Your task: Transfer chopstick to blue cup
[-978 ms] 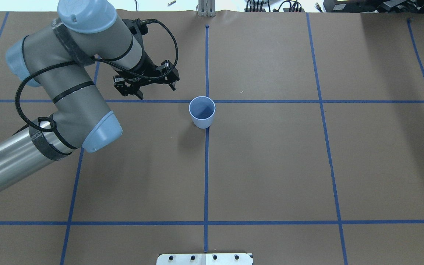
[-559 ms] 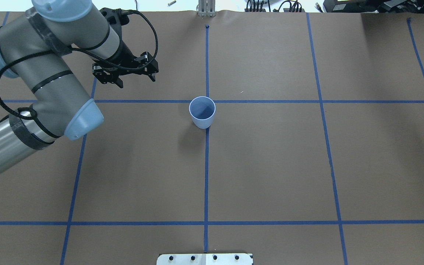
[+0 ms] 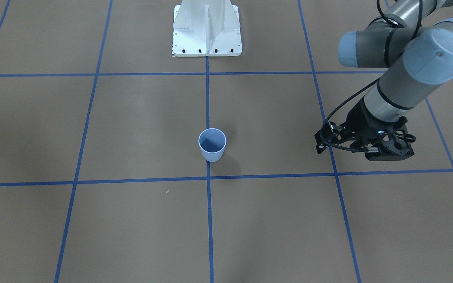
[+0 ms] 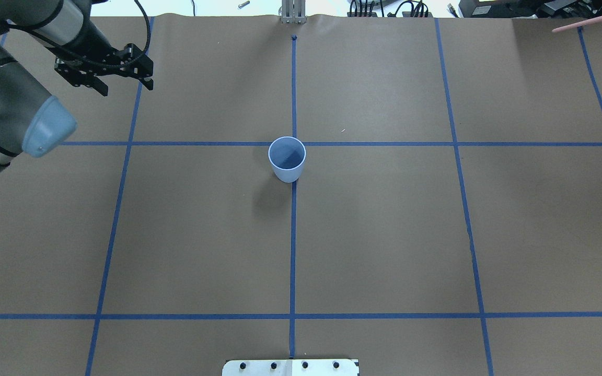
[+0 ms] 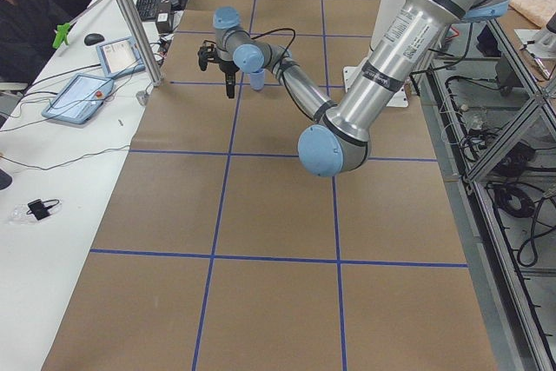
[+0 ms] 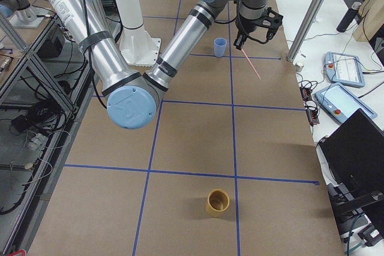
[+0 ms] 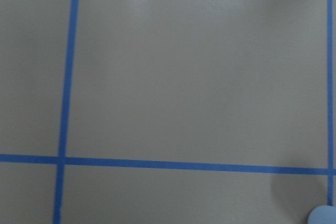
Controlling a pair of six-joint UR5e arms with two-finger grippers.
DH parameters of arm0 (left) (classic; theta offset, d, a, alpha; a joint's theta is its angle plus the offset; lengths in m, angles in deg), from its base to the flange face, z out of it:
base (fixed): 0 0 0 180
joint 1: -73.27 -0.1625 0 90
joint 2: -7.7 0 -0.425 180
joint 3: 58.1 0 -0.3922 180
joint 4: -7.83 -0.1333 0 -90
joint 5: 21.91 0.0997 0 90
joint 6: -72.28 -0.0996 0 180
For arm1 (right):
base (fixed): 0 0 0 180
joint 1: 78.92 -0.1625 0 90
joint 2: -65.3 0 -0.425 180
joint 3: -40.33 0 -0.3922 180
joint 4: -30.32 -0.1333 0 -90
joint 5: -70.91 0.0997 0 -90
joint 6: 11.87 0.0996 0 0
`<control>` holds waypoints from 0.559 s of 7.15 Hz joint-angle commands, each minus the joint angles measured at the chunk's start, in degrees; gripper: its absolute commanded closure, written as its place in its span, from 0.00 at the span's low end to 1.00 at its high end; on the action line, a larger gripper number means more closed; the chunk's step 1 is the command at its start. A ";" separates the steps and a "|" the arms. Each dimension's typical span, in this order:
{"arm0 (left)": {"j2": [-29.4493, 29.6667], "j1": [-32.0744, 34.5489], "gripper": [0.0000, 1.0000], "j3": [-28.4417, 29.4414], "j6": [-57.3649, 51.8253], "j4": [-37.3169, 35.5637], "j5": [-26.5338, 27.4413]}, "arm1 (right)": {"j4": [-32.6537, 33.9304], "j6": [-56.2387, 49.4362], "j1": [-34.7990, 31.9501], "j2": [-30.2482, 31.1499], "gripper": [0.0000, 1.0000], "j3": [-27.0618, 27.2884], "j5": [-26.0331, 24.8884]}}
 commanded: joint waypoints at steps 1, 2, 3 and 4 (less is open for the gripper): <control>-4.00 4.99 0.02 0.22 -7.77 -0.01 -4.83 | -16.11 26.58 9.91 -3.61 1.00 0.07 0.05; -5.76 6.58 0.02 0.31 -11.46 -0.01 -5.11 | -23.95 38.03 14.05 -5.71 1.00 -1.33 -0.83; -6.91 8.42 0.02 1.44 -15.24 -0.01 -5.72 | -25.60 45.37 19.14 -9.74 1.00 -1.87 -4.92; -7.01 10.00 0.02 3.63 -18.85 0.07 -7.38 | -25.61 51.54 24.50 -12.82 1.00 -2.31 -10.27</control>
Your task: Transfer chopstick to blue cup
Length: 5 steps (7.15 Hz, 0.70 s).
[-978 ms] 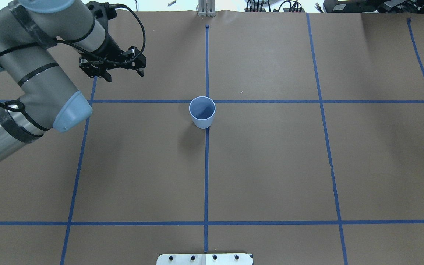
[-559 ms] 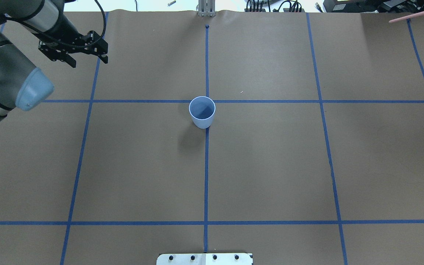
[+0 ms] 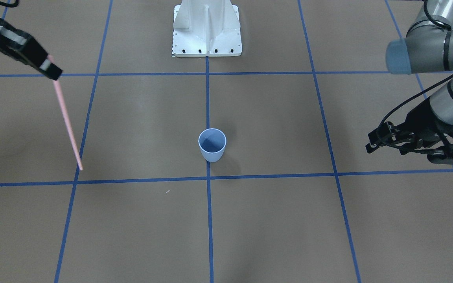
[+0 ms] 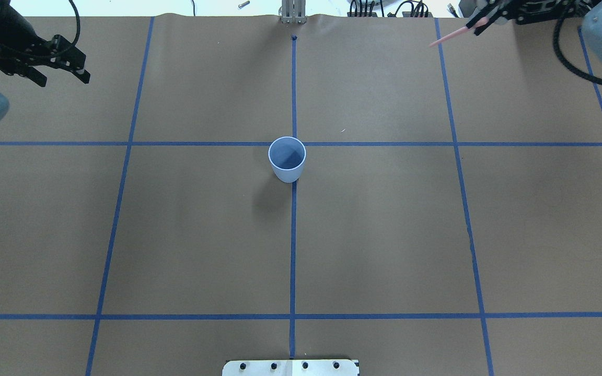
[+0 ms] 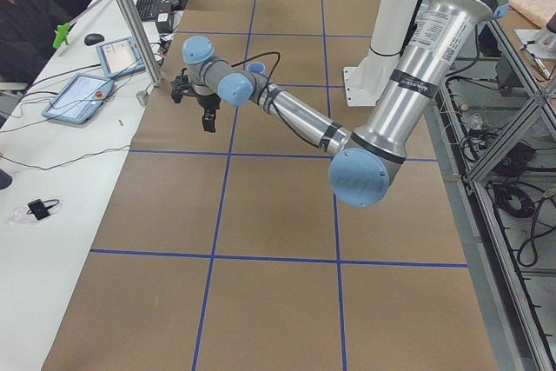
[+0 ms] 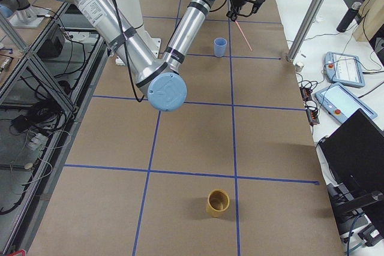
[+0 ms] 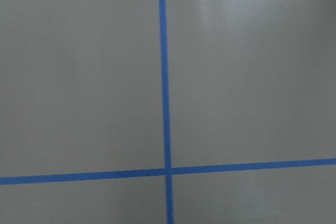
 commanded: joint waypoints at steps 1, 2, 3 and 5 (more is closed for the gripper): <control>-0.71 2.66 0.02 2.90 -5.86 -0.02 -1.75 | -2.04 13.16 12.04 -5.33 1.00 -0.68 -9.85; -0.71 2.67 0.02 3.17 -6.05 0.15 -1.75 | -2.05 16.33 17.06 -7.70 1.00 -1.29 -13.38; -0.88 2.58 0.02 3.35 -6.05 0.42 -1.75 | -2.05 18.54 18.59 -8.50 1.00 -1.29 -13.59; -0.89 2.58 0.02 4.23 -6.23 0.77 -1.75 | -2.13 18.74 24.99 -10.69 1.00 -3.21 -18.74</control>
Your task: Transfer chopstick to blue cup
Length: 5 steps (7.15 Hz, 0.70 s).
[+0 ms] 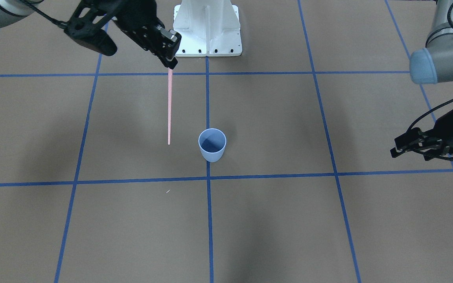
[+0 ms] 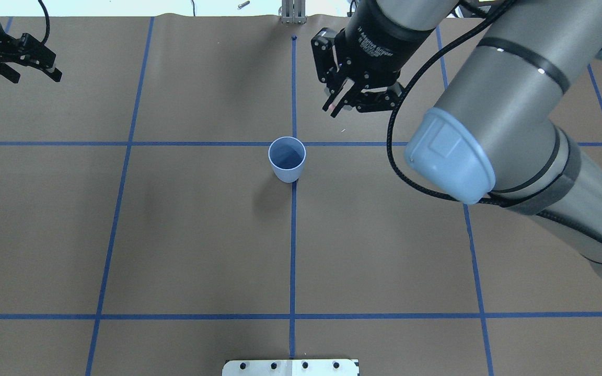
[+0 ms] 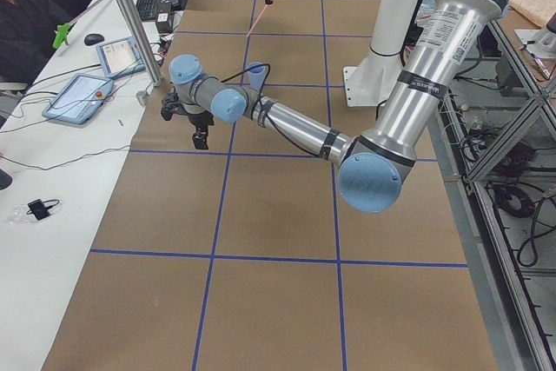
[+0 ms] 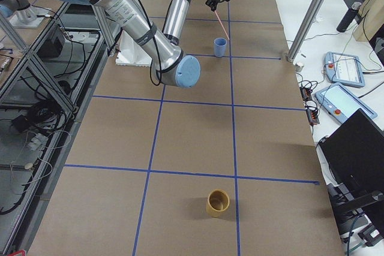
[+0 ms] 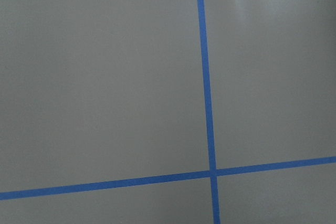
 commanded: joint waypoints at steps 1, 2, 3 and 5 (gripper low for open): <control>-0.03 0.02 0.02 0.68 -0.13 0.15 0.08 | -0.74 0.87 5.54 -2.79 1.00 -3.20 -4.15; 0.06 -0.07 0.02 1.12 -0.22 0.32 0.17 | -4.57 2.61 6.95 -2.80 1.00 -4.52 -5.72; 0.06 -0.07 0.02 1.21 -0.22 0.32 0.26 | -7.48 4.20 8.62 -2.80 1.00 -5.58 -7.39; 0.14 -0.07 0.02 1.29 -0.22 0.23 0.43 | -7.95 3.78 9.51 -2.80 1.00 -7.78 -8.54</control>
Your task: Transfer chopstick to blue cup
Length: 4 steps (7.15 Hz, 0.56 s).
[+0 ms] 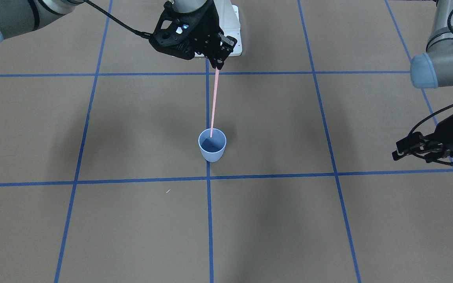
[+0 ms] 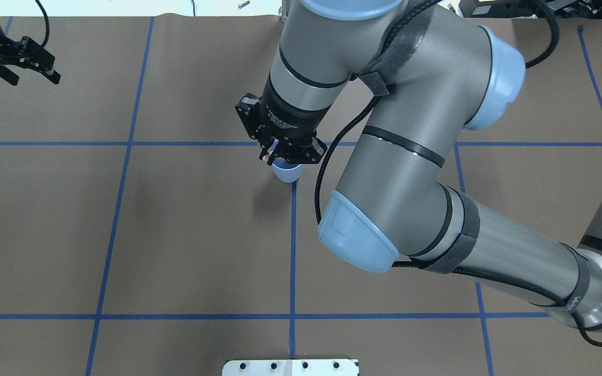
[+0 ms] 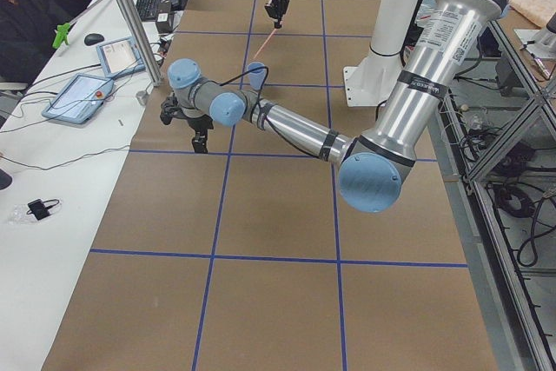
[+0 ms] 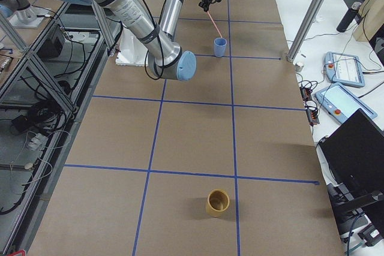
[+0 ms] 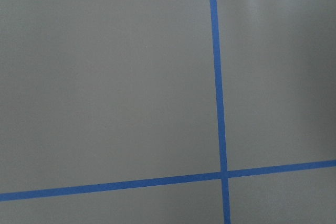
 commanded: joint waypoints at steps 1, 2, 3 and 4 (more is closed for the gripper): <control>0.07 -0.10 0.02 0.10 0.00 -0.02 0.11 | -0.80 -0.15 0.78 -0.08 1.00 -2.63 -1.45; 0.07 -0.01 0.02 0.10 0.08 -0.02 -0.15 | -0.71 0.20 0.96 0.18 1.00 -2.73 -1.45; 0.07 -0.01 0.02 0.10 0.00 -0.02 -0.07 | -0.71 0.38 1.31 0.18 1.00 -2.91 -1.45; 0.07 0.08 0.02 0.27 0.00 -0.02 0.11 | -0.80 0.21 1.49 0.27 1.00 -3.08 -1.45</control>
